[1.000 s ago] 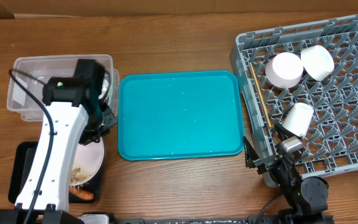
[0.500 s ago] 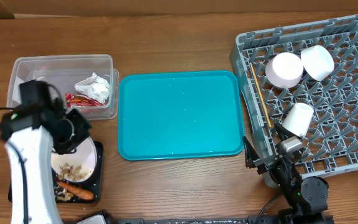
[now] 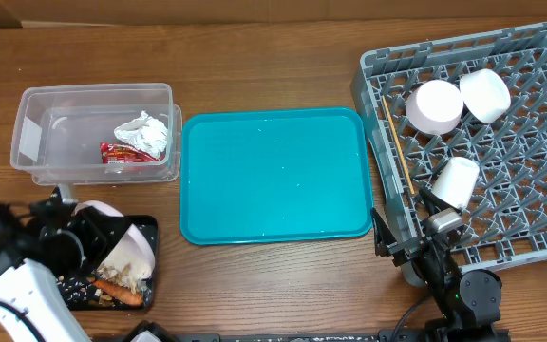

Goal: Sort waste into correct bins and load items into the dishwasher
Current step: 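Tip the white plate over the black tray to dump food scraps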

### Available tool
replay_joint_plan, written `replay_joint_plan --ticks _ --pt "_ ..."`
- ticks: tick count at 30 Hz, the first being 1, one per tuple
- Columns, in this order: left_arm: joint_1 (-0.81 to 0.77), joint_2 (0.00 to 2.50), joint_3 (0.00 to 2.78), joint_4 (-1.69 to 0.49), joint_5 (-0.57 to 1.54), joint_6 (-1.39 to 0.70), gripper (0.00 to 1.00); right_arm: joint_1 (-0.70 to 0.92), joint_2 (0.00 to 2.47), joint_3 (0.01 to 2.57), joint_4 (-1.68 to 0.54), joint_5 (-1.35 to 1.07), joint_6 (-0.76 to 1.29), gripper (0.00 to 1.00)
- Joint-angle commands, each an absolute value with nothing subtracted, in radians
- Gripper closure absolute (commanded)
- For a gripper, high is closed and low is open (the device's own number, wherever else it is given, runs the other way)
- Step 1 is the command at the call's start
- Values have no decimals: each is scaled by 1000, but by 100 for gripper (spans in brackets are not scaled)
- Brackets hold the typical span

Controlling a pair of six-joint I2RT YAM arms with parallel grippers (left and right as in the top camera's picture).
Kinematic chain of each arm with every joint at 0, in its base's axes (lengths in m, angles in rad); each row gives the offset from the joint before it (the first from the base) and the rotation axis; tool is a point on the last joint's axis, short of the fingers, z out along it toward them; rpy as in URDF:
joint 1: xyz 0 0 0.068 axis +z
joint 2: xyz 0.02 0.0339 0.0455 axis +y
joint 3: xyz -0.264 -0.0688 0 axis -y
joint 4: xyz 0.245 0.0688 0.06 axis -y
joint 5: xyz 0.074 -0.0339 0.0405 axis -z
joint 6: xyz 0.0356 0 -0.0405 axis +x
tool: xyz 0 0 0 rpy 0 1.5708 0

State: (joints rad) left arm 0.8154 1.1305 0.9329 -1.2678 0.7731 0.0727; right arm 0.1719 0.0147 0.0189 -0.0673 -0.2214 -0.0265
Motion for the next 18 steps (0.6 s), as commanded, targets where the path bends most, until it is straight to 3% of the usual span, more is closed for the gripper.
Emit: replay_joint_plan --ticks 1,11,18 --pt "937 1106 930 -1335 975 348 96 175 3 8 -60 -226 -27 0" --pt "1189 1103 937 -1655 1075 780 96 175 3 8 -60 -226 -27 0" --pt "1314 1103 942 -1687 1097 812 96 175 3 8 -60 -226 -27 0"
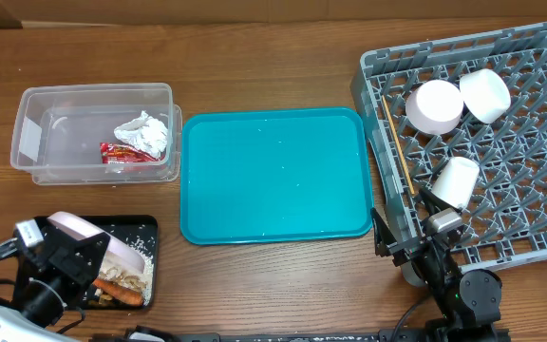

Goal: Sort waste into correct bins and load items into the dishwasher
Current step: 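Tip the white plate over the black tray to dump food scraps, then carry the plate to the dish rack and stand it upright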

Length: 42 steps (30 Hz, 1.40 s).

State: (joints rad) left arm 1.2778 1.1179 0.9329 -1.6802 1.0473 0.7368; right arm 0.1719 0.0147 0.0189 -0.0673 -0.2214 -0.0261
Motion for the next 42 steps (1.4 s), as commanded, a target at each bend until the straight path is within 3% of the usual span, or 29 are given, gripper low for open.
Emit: replay_joint_plan --ticks 1,18,25,28,31,34,37,42 --pt "1322 1103 942 -1690 1098 812 96 175 3 8 -60 -226 -27 0" --pt "1300 1103 942 -1691 1196 691 96 175 3 8 -60 -226 -27 0" --pt "1127 1103 1065 -1690 1235 660 96 175 3 8 -60 -226 -27 0" --pt "1010 1104 1187 -1639 1241 544 96 175 3 8 -60 -226 -27 0" --pt "876 1104 1267 -1487 1295 377 96 175 3 8 -60 -226 -27 0" --pt "706 1106 1283 -1147 1313 46 96 175 3 8 -60 -226 -27 0" --pt "508 1125 1283 -804 1176 -306 96 175 3 8 -60 -226 -27 0" --pt "140 1217 1283 -295 992 -623 96 175 3 8 -60 -226 -27 0"
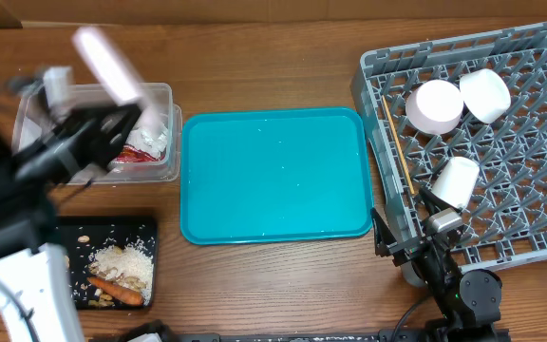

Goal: Sort waste into correct bins and load items into the dishwasher
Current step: 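Carry the plate to the dish rack and stand it upright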

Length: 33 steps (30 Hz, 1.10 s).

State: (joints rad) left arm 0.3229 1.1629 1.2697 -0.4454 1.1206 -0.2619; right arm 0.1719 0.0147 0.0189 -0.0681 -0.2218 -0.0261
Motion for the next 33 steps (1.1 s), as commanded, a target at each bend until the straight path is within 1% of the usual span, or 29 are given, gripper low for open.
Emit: replay_joint_plan --ticks 1,5,8,12,15,18,24,25,27,28,30,32,33 --pt "62 1253 1284 -191 960 -667 96 175 3 8 -60 -226 -27 0" --pt "-169 1419 1284 143 881 -830 96 175 3 8 -60 -226 -27 0" --pt "-289 1559 1284 360 849 -945 96 175 3 8 -60 -226 -27 0" --pt "-411 1745 1284 647 779 -1114 96 175 3 8 -60 -226 -27 0" --pt "-479 1857 1284 798 728 -1217 96 175 3 8 -60 -226 -27 0" --pt "-523 1930 1287 855 715 -1257 96 175 3 8 -60 -226 -27 0" --pt "-570 2023 1287 808 710 -1240 96 175 3 8 -60 -226 -27 0" --pt "-570 2028 1287 804 706 -1227 94 175 3 8 -60 -226 -27 0" --pt "-570 2033 1287 776 698 -1174 74 175 3 8 -60 -226 -27 0" --pt "-570 2033 1287 759 698 -1149 67 175 3 8 -60 -226 -27 0" --pt "-570 2033 1287 702 700 -1121 60 175 3 8 -60 -226 -27 0" --pt "-569 2033 1287 686 713 -1110 48 175 3 8 -60 -226 -27 0" --pt "-569 2033 1287 687 724 -1097 19 175 3 8 -60 -226 -27 0"
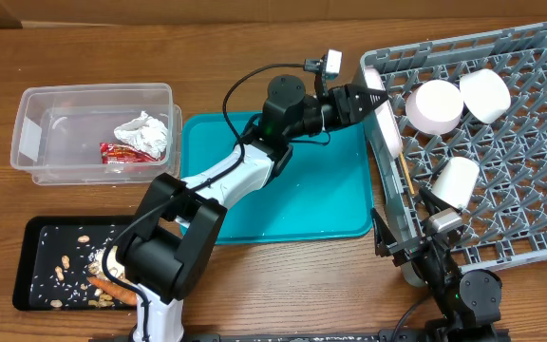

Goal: Sort waste into correct bins and load items into the dishwasher
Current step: 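Carry the plate to the dish rack and stand it upright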

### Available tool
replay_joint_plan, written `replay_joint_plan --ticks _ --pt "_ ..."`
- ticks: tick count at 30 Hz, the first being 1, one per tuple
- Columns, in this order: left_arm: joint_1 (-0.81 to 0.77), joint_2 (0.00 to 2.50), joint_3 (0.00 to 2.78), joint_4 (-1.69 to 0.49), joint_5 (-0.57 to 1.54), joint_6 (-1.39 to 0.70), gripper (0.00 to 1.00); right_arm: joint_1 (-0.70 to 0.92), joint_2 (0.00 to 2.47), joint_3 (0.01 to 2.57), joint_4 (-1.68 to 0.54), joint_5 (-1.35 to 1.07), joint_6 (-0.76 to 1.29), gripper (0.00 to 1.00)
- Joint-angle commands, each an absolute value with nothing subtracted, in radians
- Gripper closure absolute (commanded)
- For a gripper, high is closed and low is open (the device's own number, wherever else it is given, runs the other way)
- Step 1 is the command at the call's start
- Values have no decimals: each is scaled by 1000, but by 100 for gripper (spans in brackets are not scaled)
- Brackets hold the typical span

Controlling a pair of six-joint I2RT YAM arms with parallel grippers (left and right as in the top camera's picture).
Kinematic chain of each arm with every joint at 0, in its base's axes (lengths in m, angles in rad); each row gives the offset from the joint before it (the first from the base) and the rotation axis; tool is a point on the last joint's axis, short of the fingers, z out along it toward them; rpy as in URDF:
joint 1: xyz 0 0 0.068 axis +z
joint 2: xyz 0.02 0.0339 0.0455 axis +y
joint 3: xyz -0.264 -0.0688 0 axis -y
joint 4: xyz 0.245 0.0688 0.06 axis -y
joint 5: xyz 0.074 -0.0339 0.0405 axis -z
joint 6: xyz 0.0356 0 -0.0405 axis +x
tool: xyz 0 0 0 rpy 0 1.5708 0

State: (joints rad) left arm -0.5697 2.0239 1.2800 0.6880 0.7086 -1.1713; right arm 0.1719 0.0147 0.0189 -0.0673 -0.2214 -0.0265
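Observation:
My left arm reaches across the teal tray (273, 204) to the left edge of the grey dish rack (530, 223). There my left gripper (370, 98) is shut on a pale pink plate (387, 133), which stands on edge in the rack's leftmost row. Two white bowls (435, 106) (485, 95), a white cup (456, 180) and a wooden chopstick (399, 152) lie in the rack. My right gripper (386, 242) rests low by the rack's front left corner; its jaws are too small to read.
A clear bin (28, 142) at the left holds crumpled white paper (142, 131) and a red wrapper (126, 152). The black tray (27, 233) at the front left holds rice, crumbs and a carrot (112, 285).
My left gripper, still holding the pink plate, was high over the clear bin at the left. It is now at the dish rack's left edge, with the plate on edge in the rack.
At first my left gripper held the pink plate tilted over the black tray, with food beneath it. Then the food lay in the tray and the plate was raised over the clear bin. Now the plate is at the rack. The right arm has stayed parked.

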Motion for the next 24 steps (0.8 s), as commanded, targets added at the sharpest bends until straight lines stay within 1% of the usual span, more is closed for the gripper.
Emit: replay_joint_plan --ticks 1,6,8,10,16,21,24 --pt "-566 2032 1288 687 733 -1090 0 175 3 8 -60 -226 -27 0" --pt "-531 2006 1288 671 761 -1084 0 175 3 8 -60 -226 -27 0" --pt "-508 1975 1288 623 760 -1055 0 175 3 8 -60 -226 -27 0" --pt "-479 1929 1288 533 757 -982 0 175 3 8 -60 -226 -27 0" --pt "-369 1704 1288 71 645 -708 0 175 3 8 -60 -226 -27 0" --pt "-263 1477 1288 -309 545 -551 0 175 3 8 -60 -226 -27 0" --pt "-184 1344 1288 -546 444 -463 0 175 3 8 -60 -226 -27 0"
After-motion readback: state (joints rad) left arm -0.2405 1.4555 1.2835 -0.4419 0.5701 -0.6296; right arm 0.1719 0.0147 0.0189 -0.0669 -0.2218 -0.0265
